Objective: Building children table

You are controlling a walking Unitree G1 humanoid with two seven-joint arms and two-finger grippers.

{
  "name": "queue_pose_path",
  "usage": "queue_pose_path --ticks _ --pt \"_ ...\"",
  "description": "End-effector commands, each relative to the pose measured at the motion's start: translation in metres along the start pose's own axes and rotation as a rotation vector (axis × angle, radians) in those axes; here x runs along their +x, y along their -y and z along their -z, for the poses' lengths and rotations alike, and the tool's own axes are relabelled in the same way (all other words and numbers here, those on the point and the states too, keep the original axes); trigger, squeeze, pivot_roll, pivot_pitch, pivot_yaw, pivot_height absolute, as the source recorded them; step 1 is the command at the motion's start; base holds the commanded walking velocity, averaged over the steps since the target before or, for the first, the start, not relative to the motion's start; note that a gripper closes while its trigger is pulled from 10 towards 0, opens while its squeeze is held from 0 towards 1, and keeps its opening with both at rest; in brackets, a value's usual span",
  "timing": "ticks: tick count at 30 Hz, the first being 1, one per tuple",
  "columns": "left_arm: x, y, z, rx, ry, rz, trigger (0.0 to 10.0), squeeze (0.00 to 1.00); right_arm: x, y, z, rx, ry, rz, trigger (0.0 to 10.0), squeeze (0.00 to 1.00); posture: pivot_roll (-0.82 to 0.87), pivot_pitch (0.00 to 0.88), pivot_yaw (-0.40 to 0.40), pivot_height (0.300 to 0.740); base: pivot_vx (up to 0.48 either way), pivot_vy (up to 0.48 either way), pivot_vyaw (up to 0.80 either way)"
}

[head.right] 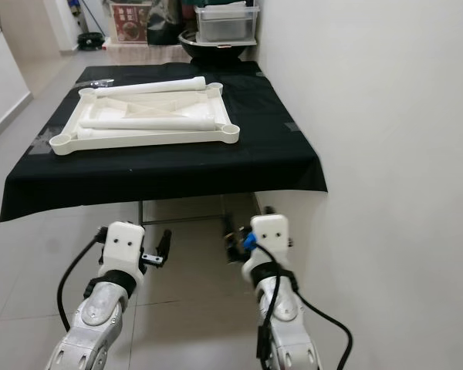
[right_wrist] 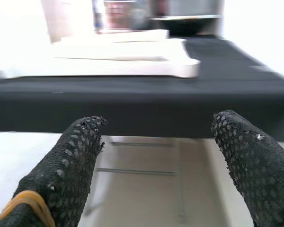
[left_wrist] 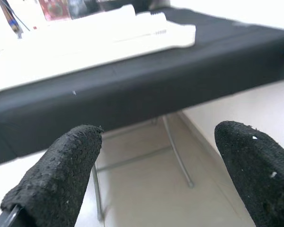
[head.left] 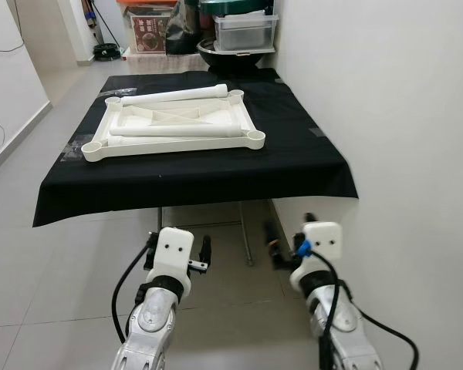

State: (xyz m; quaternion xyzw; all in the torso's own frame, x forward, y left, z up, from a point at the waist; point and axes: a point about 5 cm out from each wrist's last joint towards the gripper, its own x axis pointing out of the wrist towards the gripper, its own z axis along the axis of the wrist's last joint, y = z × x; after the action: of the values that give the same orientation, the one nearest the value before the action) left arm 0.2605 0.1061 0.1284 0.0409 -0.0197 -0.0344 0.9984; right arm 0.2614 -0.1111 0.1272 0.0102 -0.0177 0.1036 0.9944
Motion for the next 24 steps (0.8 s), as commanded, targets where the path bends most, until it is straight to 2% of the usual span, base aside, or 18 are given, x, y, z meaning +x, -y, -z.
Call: queue_pose_path --ticks 1,5,12,18,24 --pt "-0.001 -0.0006 -0.0002 -0.018 0.002 -0.01 10.0 0.0 0.0001 -0.0015 -0.003 0.012 0.021 -0.011 10.0 0.0 0.01 0.0 -0.023 0.74 0.0 0.0 0.0" --pt "-0.0006 0.0004 -0.0004 -0.019 0.004 -0.012 10.0 0.0 0.0011 -0.0005 -0.002 0.0 0.038 0.005 10.0 0.0 0.01 0.0 -0.025 0.74 0.0 0.0 0.0" --pt "0.0019 0.0024 0.0024 -0.009 -0.013 0.0 10.0 0.0 0.0014 0.0043 -0.0022 0.0 0.036 0.028 10.0 0.0 0.01 0.0 -0.027 0.74 0.0 0.0 0.79" --pt "0.0038 0.0011 0.0037 0.021 -0.019 -0.026 10.0 0.0 0.0026 0.0018 -0.0014 0.014 0.037 0.0 10.0 0.0 0.01 0.0 -0.023 0.74 0.0 0.0 0.0" --pt "0.0047 0.002 0.0076 0.01 -0.035 -0.008 10.0 0.0 0.0037 0.002 0.0012 0.018 0.02 0.0 10.0 0.0 0.01 0.0 -0.022 0.74 0.0 0.0 0.0"
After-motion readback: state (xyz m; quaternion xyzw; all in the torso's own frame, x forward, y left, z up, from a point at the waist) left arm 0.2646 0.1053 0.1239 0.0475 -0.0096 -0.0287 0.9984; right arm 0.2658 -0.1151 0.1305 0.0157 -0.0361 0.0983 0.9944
